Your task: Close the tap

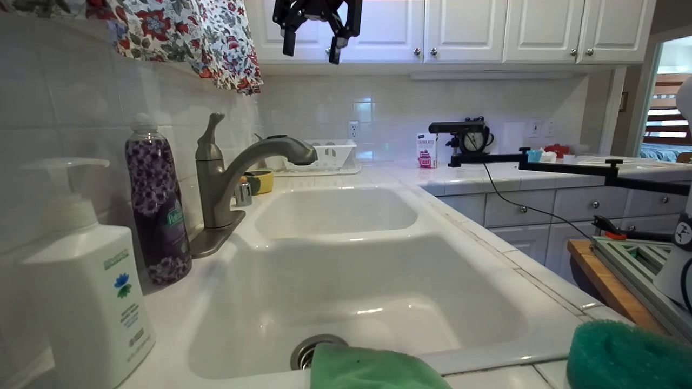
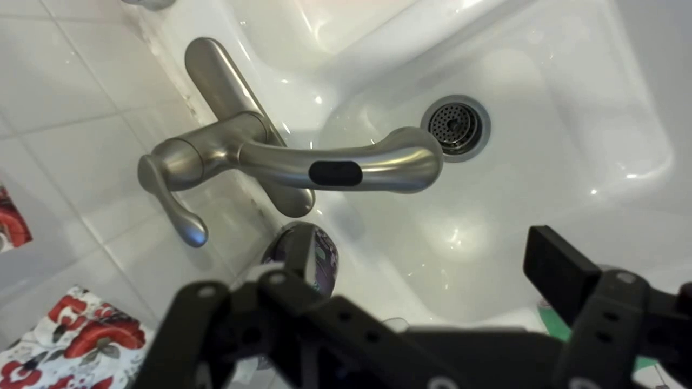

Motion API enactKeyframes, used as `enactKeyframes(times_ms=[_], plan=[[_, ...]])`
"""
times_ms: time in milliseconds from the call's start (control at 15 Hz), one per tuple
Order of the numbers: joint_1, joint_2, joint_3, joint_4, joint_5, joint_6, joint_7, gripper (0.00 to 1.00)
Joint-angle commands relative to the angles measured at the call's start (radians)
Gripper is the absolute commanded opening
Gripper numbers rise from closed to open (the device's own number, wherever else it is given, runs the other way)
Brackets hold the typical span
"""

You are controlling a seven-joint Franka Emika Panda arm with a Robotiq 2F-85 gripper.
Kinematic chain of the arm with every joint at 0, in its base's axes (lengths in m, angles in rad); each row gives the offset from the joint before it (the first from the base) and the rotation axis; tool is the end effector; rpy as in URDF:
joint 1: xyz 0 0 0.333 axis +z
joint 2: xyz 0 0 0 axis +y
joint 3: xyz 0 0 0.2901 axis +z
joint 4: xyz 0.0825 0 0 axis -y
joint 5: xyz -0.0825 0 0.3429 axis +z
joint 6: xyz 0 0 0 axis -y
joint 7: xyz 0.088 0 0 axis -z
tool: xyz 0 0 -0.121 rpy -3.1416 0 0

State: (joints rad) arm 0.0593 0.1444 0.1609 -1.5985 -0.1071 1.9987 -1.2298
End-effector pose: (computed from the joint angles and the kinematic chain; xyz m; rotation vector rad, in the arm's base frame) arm 0.5795 0.1158 0.5372 2.1697 1.9756 0.2758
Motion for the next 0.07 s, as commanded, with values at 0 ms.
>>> enactKeyframes(times_ms=[0], plan=[[0.012,0.001,-0.013,0.005,0.002,-0.004,-0.001,1.00]])
